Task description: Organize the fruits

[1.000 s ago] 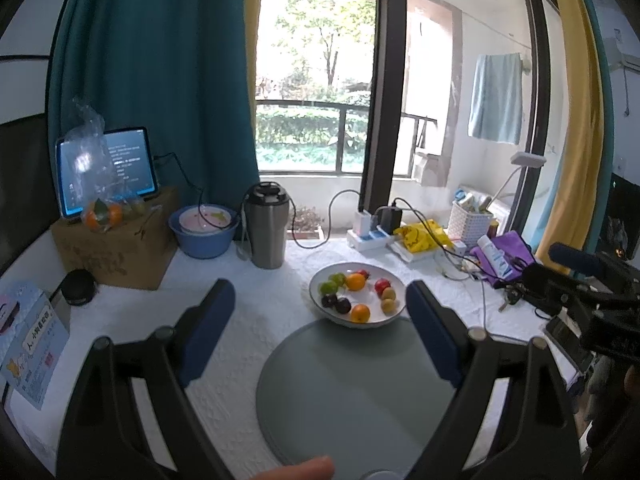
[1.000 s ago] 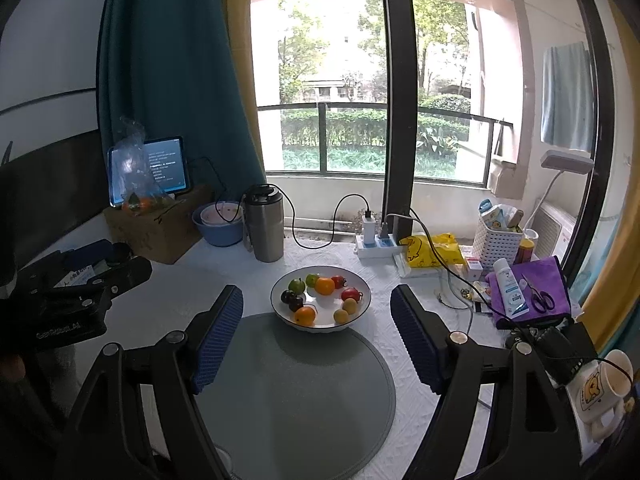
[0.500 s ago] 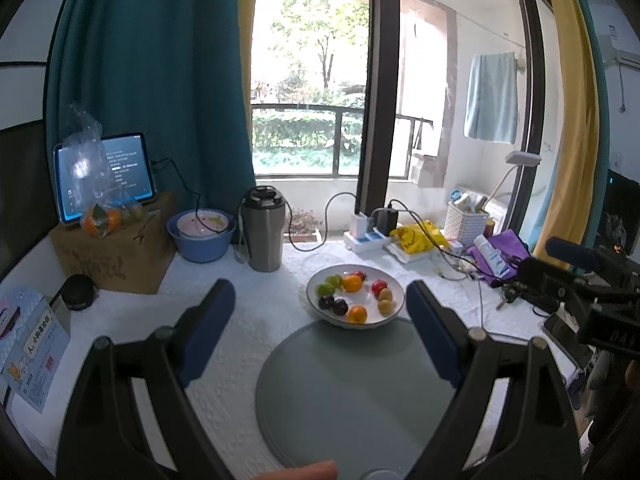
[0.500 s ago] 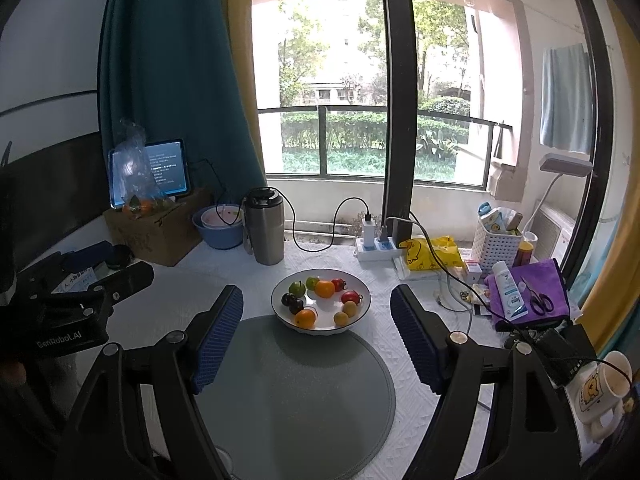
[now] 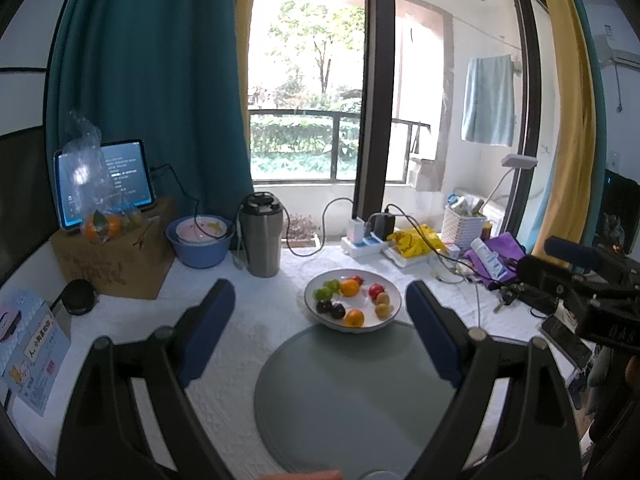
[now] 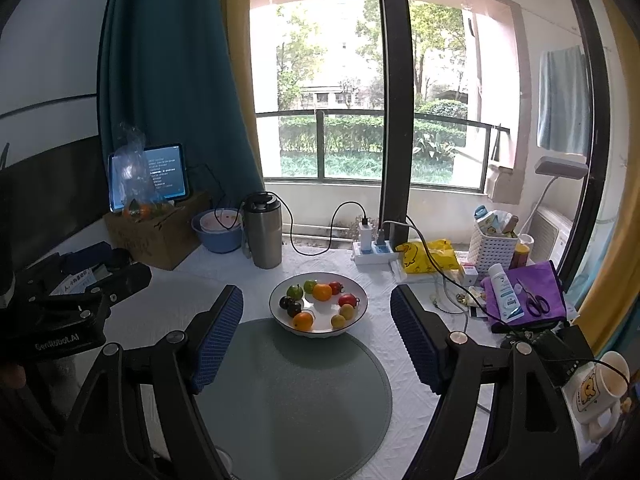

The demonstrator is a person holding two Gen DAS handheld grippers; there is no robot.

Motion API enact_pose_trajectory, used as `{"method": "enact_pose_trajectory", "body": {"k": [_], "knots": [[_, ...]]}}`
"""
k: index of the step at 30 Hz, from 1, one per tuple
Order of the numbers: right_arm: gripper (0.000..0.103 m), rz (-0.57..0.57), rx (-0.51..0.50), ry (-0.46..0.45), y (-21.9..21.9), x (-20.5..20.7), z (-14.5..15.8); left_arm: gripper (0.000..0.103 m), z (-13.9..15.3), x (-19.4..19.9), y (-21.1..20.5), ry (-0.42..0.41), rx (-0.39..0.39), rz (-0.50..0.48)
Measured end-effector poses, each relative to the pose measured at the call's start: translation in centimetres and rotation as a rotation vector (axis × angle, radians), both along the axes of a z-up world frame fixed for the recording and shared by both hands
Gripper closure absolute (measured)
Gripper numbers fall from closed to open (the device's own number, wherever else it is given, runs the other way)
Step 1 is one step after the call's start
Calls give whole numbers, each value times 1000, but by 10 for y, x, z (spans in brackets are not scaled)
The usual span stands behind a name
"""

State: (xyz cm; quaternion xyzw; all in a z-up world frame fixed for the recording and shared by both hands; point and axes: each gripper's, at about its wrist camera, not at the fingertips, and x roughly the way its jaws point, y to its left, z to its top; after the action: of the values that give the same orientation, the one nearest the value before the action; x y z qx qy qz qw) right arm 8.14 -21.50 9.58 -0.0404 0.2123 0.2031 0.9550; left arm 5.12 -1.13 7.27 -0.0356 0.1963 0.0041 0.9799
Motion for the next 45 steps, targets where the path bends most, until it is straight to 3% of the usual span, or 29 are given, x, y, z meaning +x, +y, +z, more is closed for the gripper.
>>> {"method": "enact_pose_trajectory", "body": {"k": [45], "knots": [[24, -12, -1, 13, -3, 3, -4, 15, 0, 1, -1, -16, -1, -14]]}}
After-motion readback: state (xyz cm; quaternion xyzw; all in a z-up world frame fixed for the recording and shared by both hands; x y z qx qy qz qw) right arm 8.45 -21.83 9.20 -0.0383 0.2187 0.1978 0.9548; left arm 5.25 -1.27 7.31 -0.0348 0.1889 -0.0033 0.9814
